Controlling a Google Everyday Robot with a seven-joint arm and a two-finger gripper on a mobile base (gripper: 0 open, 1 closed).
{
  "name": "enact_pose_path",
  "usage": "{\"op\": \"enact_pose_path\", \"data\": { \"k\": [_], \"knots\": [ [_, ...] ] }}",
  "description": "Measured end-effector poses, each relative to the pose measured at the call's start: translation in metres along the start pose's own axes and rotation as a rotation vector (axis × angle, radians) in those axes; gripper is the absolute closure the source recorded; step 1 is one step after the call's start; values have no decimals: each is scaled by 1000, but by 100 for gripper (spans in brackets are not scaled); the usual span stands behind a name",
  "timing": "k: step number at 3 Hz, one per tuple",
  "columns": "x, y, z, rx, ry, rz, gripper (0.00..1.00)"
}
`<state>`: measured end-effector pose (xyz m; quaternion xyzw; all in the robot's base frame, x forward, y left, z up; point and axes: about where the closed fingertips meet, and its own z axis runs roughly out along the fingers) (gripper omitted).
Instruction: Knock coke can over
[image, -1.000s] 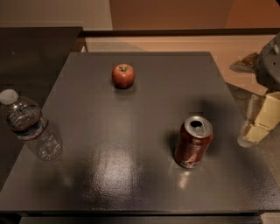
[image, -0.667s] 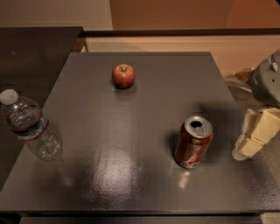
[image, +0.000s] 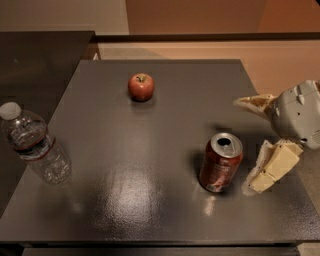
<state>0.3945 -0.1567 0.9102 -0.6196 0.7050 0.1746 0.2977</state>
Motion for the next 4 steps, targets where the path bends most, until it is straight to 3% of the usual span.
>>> {"op": "enact_pose_path", "data": {
  "k": [1, 2, 4],
  "knots": [
    [-8, 9, 11, -25, -72, -2, 0],
    [-9, 18, 20, -55, -106, 1, 18],
    [-24, 27, 22, -97, -116, -11, 65]
  ]
}}
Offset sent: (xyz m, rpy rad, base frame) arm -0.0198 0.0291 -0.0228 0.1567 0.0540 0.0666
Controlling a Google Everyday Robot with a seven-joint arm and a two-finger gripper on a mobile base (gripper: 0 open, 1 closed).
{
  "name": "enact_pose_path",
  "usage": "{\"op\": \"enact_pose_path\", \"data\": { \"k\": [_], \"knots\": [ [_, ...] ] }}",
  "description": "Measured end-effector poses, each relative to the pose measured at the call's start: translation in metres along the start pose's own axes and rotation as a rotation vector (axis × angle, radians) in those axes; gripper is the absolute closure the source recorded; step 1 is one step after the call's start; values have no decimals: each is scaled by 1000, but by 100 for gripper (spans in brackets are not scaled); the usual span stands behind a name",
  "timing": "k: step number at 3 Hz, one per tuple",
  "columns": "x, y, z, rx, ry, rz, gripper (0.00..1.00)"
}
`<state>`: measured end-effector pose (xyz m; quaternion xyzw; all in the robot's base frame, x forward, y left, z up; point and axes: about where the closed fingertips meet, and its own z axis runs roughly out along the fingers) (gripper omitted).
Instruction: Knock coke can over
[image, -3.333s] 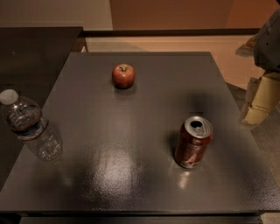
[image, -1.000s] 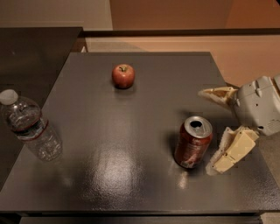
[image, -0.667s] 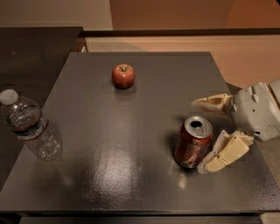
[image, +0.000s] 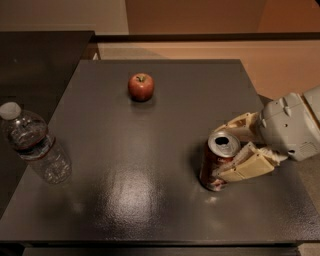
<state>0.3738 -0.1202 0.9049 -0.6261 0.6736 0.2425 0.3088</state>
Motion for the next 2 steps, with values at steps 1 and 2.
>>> {"op": "enact_pose_path", "data": {
  "k": [1, 2],
  "knots": [
    [-21, -9, -8, 14, 101, -10, 88],
    [-40, -21, -7, 22, 260, -14, 100]
  ]
}}
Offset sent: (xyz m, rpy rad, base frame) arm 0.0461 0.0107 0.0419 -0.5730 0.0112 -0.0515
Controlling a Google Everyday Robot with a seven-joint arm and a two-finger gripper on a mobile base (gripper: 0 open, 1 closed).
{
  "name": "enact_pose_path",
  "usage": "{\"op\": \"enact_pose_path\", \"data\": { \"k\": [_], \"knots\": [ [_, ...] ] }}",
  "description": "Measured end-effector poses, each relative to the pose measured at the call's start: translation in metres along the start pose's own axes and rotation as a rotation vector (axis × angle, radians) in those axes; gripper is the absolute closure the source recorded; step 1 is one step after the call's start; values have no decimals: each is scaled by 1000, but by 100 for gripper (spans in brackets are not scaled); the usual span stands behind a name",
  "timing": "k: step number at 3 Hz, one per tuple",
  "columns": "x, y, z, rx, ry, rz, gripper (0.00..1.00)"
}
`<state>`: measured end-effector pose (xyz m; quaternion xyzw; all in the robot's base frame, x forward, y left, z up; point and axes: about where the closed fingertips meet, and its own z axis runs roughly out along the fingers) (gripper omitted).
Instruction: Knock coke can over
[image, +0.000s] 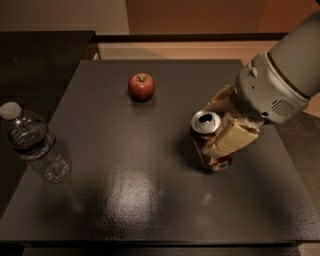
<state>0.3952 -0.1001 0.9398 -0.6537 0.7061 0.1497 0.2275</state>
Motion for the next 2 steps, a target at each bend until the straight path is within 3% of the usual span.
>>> {"op": "enact_pose_path", "data": {
  "k": [1, 2],
  "knots": [
    [-8, -12, 7, -12, 175, -22, 100],
    [1, -26, 18, -16, 343, -44, 100]
  ]
}}
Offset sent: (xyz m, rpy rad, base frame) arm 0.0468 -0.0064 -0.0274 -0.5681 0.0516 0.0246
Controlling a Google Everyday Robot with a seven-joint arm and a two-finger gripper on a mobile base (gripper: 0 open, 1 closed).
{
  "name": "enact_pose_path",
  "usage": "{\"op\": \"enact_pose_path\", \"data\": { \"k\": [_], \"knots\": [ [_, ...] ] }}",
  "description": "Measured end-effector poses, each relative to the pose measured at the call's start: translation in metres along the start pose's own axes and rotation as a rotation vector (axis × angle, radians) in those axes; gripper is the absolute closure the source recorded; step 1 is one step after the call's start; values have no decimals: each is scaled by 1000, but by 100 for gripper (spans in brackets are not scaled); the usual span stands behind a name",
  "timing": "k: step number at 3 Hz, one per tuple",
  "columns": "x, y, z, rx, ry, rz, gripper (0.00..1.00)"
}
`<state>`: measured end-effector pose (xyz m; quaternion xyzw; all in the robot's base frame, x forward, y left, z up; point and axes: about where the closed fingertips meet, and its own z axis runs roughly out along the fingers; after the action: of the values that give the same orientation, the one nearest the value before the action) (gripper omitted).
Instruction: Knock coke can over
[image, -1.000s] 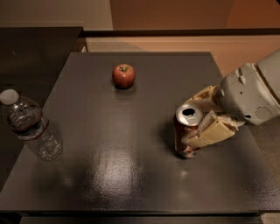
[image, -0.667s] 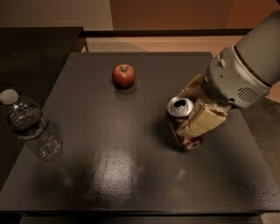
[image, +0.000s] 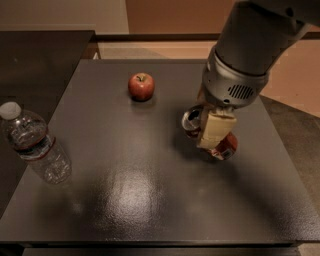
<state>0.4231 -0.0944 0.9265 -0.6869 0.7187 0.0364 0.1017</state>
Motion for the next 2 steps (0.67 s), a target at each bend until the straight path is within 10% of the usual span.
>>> {"op": "enact_pose_path", "data": {
  "k": [2],
  "knots": [
    [3, -17, 29, -15, 195, -39, 51]
  ]
}}
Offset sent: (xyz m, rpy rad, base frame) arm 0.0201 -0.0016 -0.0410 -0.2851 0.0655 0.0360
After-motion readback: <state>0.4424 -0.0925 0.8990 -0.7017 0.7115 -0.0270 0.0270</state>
